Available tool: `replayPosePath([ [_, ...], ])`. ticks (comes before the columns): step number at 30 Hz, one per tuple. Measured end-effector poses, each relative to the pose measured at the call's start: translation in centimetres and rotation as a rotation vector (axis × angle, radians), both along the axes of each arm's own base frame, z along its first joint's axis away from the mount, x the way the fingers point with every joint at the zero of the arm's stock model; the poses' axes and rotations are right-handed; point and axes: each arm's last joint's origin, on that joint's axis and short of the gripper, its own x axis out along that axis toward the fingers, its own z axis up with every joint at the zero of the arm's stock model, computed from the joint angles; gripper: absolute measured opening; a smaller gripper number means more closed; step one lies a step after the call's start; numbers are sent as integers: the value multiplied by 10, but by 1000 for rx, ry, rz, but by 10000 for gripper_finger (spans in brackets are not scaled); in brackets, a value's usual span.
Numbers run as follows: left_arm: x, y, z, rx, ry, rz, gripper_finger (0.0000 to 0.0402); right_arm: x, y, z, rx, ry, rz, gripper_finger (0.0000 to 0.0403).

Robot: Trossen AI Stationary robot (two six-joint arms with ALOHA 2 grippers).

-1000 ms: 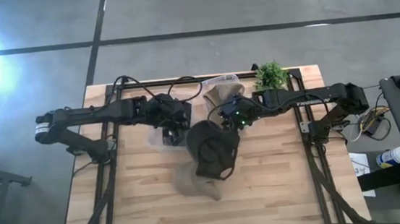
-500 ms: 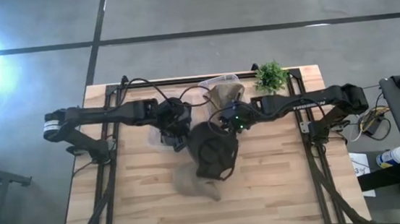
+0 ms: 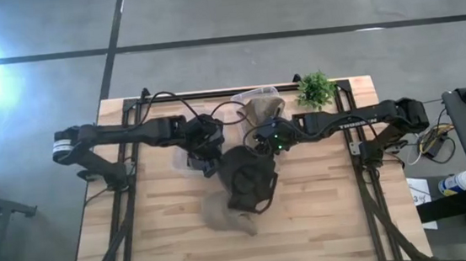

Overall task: Pick & Place hat
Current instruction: Put the black cap into the left transparent bin

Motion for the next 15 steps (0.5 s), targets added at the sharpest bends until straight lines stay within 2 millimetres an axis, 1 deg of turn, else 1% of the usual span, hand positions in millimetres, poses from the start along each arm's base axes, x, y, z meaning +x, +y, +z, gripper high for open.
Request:
replayPosePath([
  [5, 2, 1, -5, -8, 24, 16, 24, 2, 1, 5, 13, -16, 2, 99],
  [6, 2, 1, -5, -7, 27, 21, 15, 2, 1, 6, 13, -20, 2, 98],
  [11, 1, 2, -4, -13, 37, 29, 13, 4, 0, 11, 3, -35, 4, 96],
  [15, -3, 1, 13, -1, 25, 37, 7, 3, 0, 13, -7, -41, 8, 102],
])
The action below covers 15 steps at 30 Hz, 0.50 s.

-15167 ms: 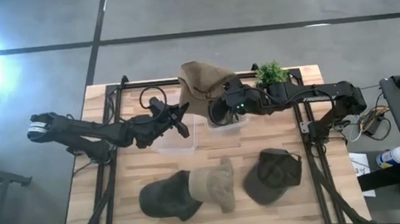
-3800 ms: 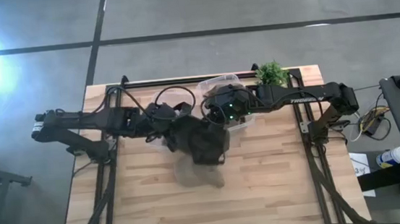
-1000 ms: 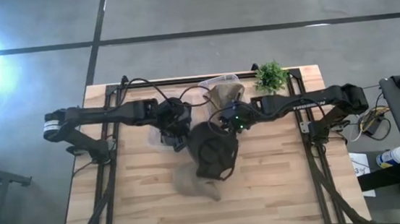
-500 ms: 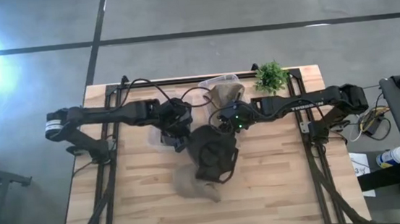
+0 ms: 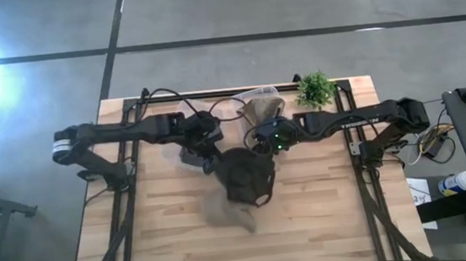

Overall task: Pick & Place hat
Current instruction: Put the black cap into the left transparent bin

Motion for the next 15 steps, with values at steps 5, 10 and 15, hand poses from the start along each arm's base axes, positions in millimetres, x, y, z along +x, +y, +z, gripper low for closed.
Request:
replayPosePath([
  [5, -10, 1, 33, 91, -21, 37, 7, -6, 0, 11, -29, -38, 14, 105],
  [10, -28, 2, 69, 175, -26, 106, 7, -22, -2, 36, -82, -113, -20, 102],
  [15, -47, 2, 113, 241, -87, 202, 7, -43, -5, 61, -172, -187, -116, 107],
])
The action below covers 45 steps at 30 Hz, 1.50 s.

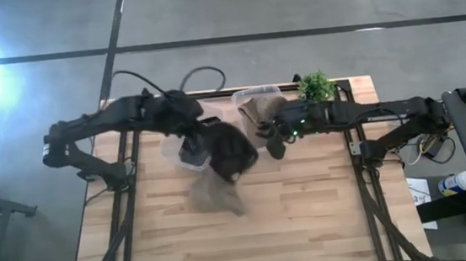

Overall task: Pick & Place hat
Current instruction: Put the black cap into the left transparent bin

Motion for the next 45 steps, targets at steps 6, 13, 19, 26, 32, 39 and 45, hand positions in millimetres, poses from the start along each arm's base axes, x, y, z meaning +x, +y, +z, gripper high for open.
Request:
replayPosePath([
  [6, -36, 2, 47, 112, 32, 195, 7, -20, -3, 14, -61, -16, -101, 105],
  [13, -78, -1, 72, 96, 98, 387, 7, -21, -5, 10, -65, 29, -131, 106],
  [19, -81, 0, 74, 100, 59, 476, 7, -12, -7, -1, -62, 74, -134, 100],
  [26, -83, 7, 77, 379, 94, 607, 7, -3, -8, -13, -61, 126, -132, 106],
  [32, -82, 7, 75, 354, 97, 588, 7, 3, -8, -21, -60, 153, -131, 104],
  [39, -68, 4, 54, 224, 161, 514, 7, 3, -8, -22, -62, 158, -127, 98],
  [45, -48, 3, -9, 37, 431, 363, 7, 3, -8, -21, -49, 152, -134, 104],
])
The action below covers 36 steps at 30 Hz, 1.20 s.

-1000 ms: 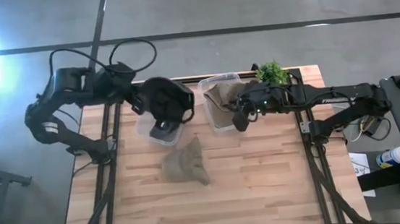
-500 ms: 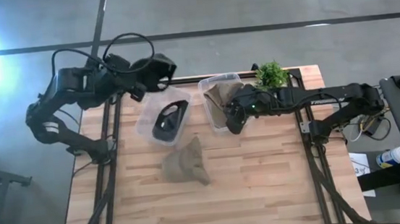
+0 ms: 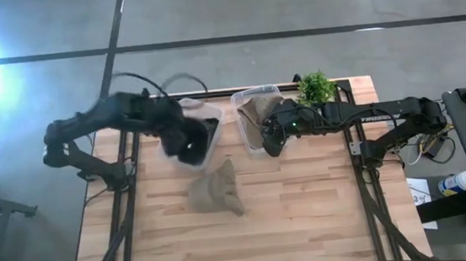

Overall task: Pick & Place hat
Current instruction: Put the black cap into the left transparent bin, then put the brown cap into the right transparent bin

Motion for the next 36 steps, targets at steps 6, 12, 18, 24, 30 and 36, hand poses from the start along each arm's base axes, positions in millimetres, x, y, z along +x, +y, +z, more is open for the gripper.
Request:
replayPosePath([
  [6, 14, -2, -74, -94, 167, 60, 7, 0, 0, 0, 32, -11, -7, 102],
  [12, 33, -1, -104, -145, 17, 51, 17, 4, 4, -5, 178, -16, 84, 104],
  [18, 34, -1, -105, -150, 17, 33, 33, 10, 15, -12, 313, 2, 172, 125],
  [24, 35, -3, -77, -91, -68, -4, 80, 15, 32, -19, 379, 36, 263, 156],
  [30, 34, -6, -40, -63, -154, -74, 144, 17, 44, -23, 393, 62, 320, 184],
  [36, 34, -49, -12, -300, -293, -431, 168, 31, 58, -45, 526, 141, 416, 191],
])
